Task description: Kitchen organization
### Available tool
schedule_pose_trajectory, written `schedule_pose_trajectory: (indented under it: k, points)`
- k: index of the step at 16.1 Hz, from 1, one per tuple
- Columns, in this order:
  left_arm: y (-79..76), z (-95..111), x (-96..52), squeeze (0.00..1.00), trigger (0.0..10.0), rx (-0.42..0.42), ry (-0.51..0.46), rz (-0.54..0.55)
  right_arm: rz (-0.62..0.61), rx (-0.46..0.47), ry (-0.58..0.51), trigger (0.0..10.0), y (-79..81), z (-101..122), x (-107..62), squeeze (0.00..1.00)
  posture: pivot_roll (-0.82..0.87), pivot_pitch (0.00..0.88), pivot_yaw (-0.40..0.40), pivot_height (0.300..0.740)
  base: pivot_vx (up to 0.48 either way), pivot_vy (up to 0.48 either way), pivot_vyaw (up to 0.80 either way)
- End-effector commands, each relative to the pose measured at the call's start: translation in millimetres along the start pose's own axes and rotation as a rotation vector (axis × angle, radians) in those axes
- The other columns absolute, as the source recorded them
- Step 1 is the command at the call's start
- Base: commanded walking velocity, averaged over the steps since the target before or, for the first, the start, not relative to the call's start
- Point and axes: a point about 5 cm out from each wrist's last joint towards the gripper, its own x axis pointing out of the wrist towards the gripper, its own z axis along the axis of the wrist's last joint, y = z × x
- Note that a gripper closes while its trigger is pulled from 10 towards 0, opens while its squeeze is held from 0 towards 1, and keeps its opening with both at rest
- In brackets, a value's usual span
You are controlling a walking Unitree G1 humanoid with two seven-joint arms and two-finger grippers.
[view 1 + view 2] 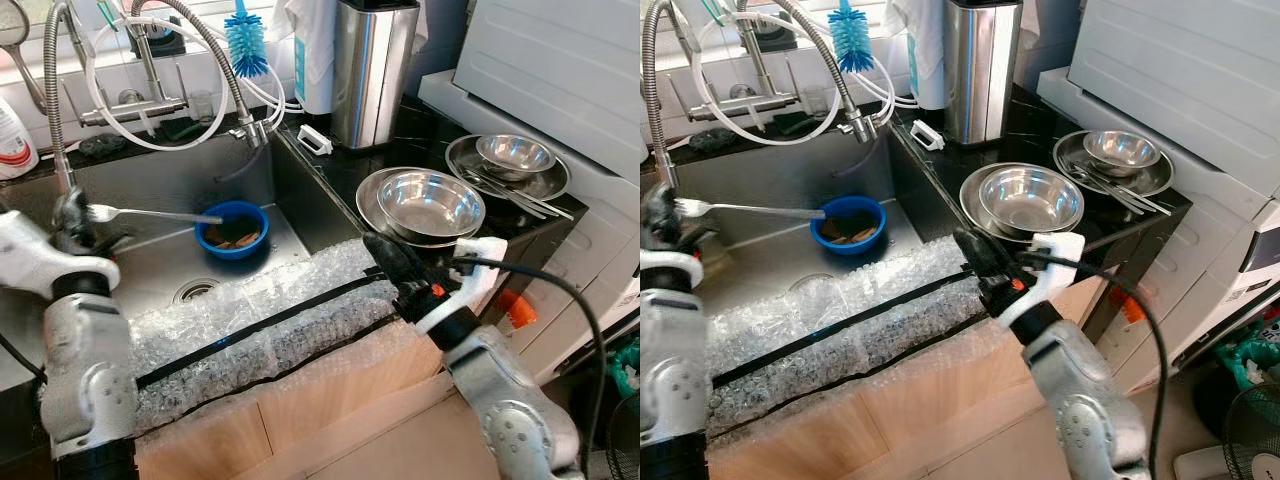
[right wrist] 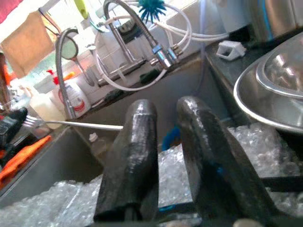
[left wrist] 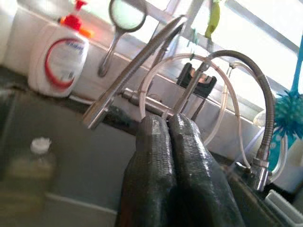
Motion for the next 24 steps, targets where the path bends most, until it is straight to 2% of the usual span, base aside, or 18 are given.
schedule_pose_trajectory:
  k: [1, 3, 5, 6, 8, 11, 16, 19, 20, 24]
  points:
    - [-1.0, -0.5, 0.1, 0.00, 10.0, 0.082, -0.011, -0.012, -0.004, -0.054, -0.018, 10.0, 2.6, 5.0, 3.1, 0.00, -0.04, 0.008, -0.003, 0.740, 0.000, 0.000, 0.00]
    - [-5.3, -10.7, -0.2, 0.00, 10.0, 0.282, 0.028, -0.075, -0.066, -0.167, -0.015, 10.0, -1.7, 4.0, 4.4, 0.00, -0.04, 0.006, -0.002, 0.740, 0.000, 0.000, 0.00]
    - [-5.6, -15.7, -0.7, 0.00, 10.0, 0.347, 0.044, -0.096, -0.078, -0.197, -0.014, 10.0, -2.7, 3.3, 4.8, 0.00, -0.04, 0.008, 0.000, 0.740, 0.000, 0.000, 0.00]
    - [-4.6, -21.1, -1.1, 0.00, 10.0, 0.423, 0.063, -0.112, -0.091, -0.228, -0.011, 10.0, -4.0, 2.3, 5.1, 0.00, -0.04, 0.007, 0.000, 0.740, 0.000, 0.000, 0.00]
    - [-3.7, -24.9, -1.5, 0.00, 10.0, 0.491, 0.084, -0.134, -0.099, -0.254, -0.009, 10.0, -4.8, 1.4, 5.5, 0.00, -0.04, 0.002, 0.001, 0.740, 0.000, 0.000, 0.00]
    - [0.9, -33.3, -3.3, 0.00, 10.0, 0.637, 0.131, -0.175, -0.107, -0.273, -0.004, 10.0, -5.9, -1.3, 5.5, 0.00, -0.04, 0.000, 0.003, 0.740, 0.000, 0.000, 0.00]
    - [5.8, -39.5, -6.7, 0.00, 10.0, 0.698, 0.173, -0.199, -0.121, -0.289, -0.006, 10.0, -7.4, -4.0, 5.1, 0.00, -0.04, 0.000, 0.008, 0.740, 0.000, 0.000, 0.00]
    - [6.2, -42.4, -8.0, 0.00, 10.0, 0.639, 0.206, -0.183, -0.131, -0.293, -0.006, 10.0, -9.8, -4.6, 4.7, 0.00, -0.04, 0.000, 0.009, 0.740, 0.000, 0.000, 0.00]
    - [5.4, -45.0, -9.3, 1.00, 10.0, 0.645, 0.222, -0.197, -0.136, -0.296, -0.005, 10.0, -11.3, -4.9, 4.7, 0.00, -0.04, 0.000, 0.009, 0.740, 0.000, 0.000, 0.00]
    - [2.8, -48.2, -11.5, 1.00, 10.0, 0.635, 0.238, -0.207, -0.142, -0.297, -0.006, 10.0, -13.1, -4.8, 4.6, 0.00, -0.04, 0.000, 0.010, 0.740, 0.000, 0.000, 0.00]
